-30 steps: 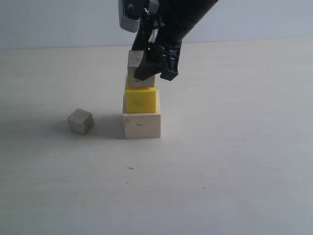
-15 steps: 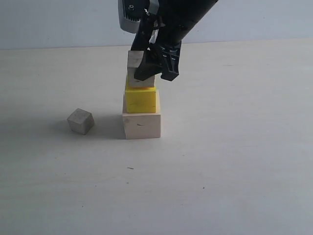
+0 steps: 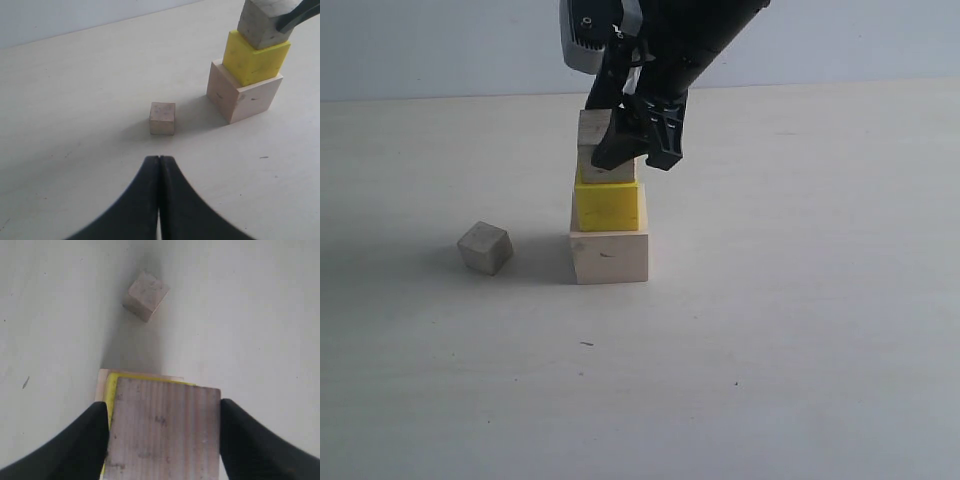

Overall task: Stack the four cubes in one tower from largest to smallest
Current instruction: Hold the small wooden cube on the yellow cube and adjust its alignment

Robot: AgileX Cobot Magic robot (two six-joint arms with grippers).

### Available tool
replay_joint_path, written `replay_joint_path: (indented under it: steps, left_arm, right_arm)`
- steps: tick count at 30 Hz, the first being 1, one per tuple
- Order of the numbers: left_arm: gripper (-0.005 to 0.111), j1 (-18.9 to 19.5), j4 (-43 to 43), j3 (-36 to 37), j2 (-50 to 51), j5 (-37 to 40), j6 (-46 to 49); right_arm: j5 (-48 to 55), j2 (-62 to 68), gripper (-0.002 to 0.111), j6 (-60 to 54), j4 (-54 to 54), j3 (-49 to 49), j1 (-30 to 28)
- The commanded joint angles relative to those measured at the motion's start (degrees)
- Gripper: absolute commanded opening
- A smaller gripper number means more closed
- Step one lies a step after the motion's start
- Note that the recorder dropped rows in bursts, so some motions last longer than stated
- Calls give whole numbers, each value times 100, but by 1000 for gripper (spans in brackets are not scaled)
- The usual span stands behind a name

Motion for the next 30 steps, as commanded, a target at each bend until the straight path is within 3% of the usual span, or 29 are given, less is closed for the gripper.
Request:
replay_joint_path:
  steps: [1, 5, 13, 30]
  left_arm:
    - [0, 14, 10, 28, -33, -59, -19]
    - [0, 14, 10, 28, -33, -59, -19]
    - [0, 14, 10, 28, -33, -59, -19]
    - [0, 14, 10, 28, -33, -59, -19]
  right_arm:
    - [-1, 24, 10, -74, 21, 1, -12]
    - [-1, 24, 20, -74, 21, 1, -12]
    - [-150, 24, 63, -74, 176, 1, -12]
    - [-162, 24, 65, 31, -103, 1, -12]
